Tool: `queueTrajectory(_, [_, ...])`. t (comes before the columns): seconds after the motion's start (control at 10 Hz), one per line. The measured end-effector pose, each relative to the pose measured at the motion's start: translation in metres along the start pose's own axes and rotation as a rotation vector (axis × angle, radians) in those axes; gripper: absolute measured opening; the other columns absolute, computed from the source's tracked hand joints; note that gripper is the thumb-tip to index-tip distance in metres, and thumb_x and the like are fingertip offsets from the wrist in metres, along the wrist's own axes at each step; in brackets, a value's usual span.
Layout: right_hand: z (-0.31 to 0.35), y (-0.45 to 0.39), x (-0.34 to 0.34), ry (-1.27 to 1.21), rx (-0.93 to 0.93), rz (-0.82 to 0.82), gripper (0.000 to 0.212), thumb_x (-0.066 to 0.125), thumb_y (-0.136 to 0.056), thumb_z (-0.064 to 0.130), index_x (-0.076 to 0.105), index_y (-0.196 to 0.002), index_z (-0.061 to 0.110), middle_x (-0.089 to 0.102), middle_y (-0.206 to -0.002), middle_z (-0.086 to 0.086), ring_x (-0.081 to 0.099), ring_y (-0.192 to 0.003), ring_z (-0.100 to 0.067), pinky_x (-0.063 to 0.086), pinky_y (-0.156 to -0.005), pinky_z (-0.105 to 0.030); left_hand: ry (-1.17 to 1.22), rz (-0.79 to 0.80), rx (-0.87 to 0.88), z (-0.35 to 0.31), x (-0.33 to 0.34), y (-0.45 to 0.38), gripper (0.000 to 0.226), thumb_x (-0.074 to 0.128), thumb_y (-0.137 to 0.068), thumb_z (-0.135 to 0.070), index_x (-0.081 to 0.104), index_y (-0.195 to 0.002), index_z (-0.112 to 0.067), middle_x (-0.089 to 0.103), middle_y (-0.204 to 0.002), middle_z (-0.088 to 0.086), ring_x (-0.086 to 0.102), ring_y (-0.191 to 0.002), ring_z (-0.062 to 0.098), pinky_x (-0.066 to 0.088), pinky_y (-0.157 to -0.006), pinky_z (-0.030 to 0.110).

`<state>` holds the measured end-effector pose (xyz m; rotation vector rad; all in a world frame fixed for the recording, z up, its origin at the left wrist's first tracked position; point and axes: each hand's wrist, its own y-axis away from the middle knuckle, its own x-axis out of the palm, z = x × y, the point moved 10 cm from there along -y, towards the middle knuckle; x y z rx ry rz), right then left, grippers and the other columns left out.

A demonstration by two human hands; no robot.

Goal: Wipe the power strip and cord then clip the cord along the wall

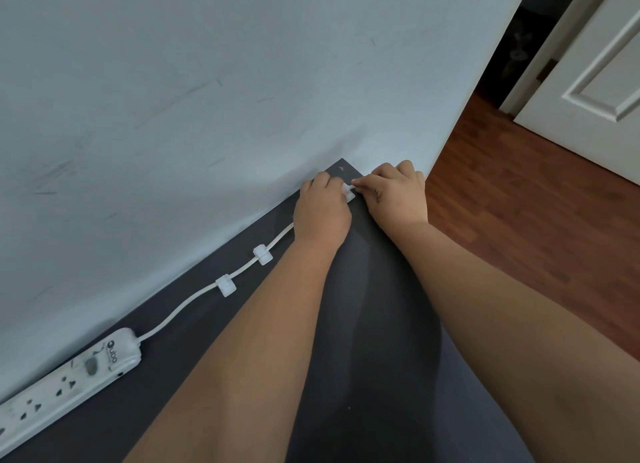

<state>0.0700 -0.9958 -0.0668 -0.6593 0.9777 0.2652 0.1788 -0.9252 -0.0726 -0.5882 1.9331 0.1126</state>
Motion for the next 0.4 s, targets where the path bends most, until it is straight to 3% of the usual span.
queueTrajectory(0.1, [0.000, 0.000, 0.002, 0.010, 0.022, 0.028, 0.016, 0.061, -0.090, 0.031, 0.076, -0.094, 0.028, 0.070, -0.086, 0.003, 0.052, -0.087, -0.032, 0.025, -0.074, -0.033, -0.047, 0.008, 0.069, 0.001, 0.000, 0.005, 0.025, 0.047, -0.096, -0.016, 0.064, -0.113, -0.011, 0.060, -0.105, 0.008, 0.051, -0.093, 0.031, 0.048, -0.070, 0.041])
queueTrajectory(0.2, [-0.002, -0.001, 0.004, 0.004, 0.037, 0.055, 0.016, 0.059, -0.091, 0.031, 0.074, -0.096, 0.028, 0.070, -0.093, 0.005, 0.052, -0.094, -0.030, 0.027, -0.077, -0.034, -0.194, 0.031, 0.145, 0.000, 0.004, 0.018, 0.040, 0.049, -0.094, -0.019, 0.052, -0.133, -0.013, 0.061, -0.109, 0.008, 0.053, -0.089, 0.031, 0.049, -0.067, 0.040])
queueTrajectory(0.3, [-0.003, -0.001, 0.005, -0.013, 0.043, 0.068, 0.017, 0.059, -0.090, 0.027, 0.072, -0.101, 0.028, 0.068, -0.099, 0.005, 0.052, -0.098, -0.029, 0.030, -0.080, -0.033, -0.272, 0.097, 0.139, 0.003, 0.005, 0.025, 0.048, 0.041, -0.097, -0.030, 0.039, -0.144, -0.021, 0.056, -0.124, 0.004, 0.051, -0.098, 0.031, 0.047, -0.088, 0.041])
queueTrajectory(0.4, [-0.005, -0.002, 0.005, -0.049, 0.067, 0.082, 0.021, 0.058, -0.089, 0.021, 0.071, -0.105, 0.026, 0.065, -0.104, 0.000, 0.052, -0.101, -0.028, 0.034, -0.081, -0.032, -0.330, 0.177, 0.071, 0.007, 0.000, 0.035, 0.050, 0.033, -0.099, -0.039, 0.027, -0.148, -0.032, 0.037, -0.148, 0.002, 0.042, -0.120, 0.033, 0.028, -0.111, 0.047])
